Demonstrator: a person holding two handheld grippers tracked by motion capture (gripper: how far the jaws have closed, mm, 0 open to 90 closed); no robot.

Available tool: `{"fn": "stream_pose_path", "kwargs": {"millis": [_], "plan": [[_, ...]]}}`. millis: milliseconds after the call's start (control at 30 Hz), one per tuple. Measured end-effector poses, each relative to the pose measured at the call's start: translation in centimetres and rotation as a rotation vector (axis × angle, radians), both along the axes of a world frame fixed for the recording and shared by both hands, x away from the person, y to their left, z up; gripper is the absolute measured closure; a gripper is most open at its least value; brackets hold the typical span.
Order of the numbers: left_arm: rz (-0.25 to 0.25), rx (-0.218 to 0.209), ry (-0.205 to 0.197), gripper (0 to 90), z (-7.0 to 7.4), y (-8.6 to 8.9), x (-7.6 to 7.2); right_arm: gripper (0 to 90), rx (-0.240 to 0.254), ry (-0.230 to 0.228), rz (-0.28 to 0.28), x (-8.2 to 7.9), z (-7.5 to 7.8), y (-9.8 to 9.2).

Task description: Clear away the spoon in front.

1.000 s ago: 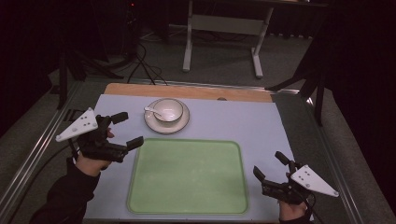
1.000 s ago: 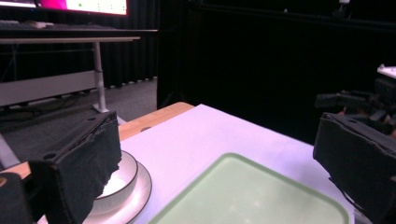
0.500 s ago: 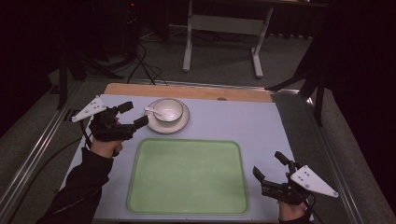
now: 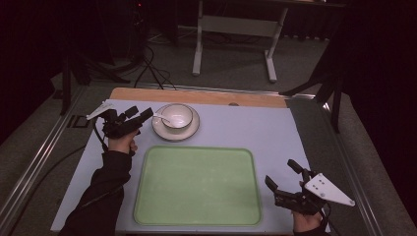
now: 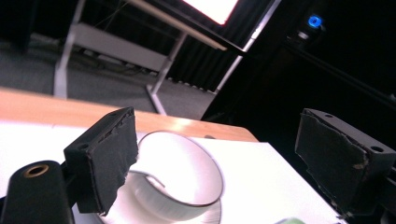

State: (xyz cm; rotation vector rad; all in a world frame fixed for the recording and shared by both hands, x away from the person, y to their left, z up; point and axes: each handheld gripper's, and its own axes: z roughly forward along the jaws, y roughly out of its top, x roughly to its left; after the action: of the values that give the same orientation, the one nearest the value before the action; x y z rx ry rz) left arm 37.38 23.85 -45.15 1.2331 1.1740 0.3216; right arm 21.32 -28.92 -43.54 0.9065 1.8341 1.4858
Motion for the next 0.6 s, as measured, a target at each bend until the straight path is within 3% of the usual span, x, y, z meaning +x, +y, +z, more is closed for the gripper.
{"fn": "stream_pose_path", "kwargs": {"millis": [200, 333, 500, 600], "plan": [[0.037, -0.061, 0.103, 14.4, -2.7, 0.0, 1.3, 9.9, 0.007, 0.003, 0.003, 0.0, 0.0, -0.1], [0.042, -0.136, 0.171, 15.6, -4.3, -0.2, 2.1, 9.9, 0.006, 0.006, 0.004, 0.1, -0.1, -0.1], [0.059, -0.208, 0.225, 19.7, -5.4, -0.5, 2.9, 9.9, 0.008, 0.012, 0.009, 0.1, -0.1, -0.1], [0.085, -0.225, 0.253, 24.6, -5.7, -0.9, 3.4, 9.9, 0.012, 0.016, 0.011, 0.1, -0.1, -0.1]]}}
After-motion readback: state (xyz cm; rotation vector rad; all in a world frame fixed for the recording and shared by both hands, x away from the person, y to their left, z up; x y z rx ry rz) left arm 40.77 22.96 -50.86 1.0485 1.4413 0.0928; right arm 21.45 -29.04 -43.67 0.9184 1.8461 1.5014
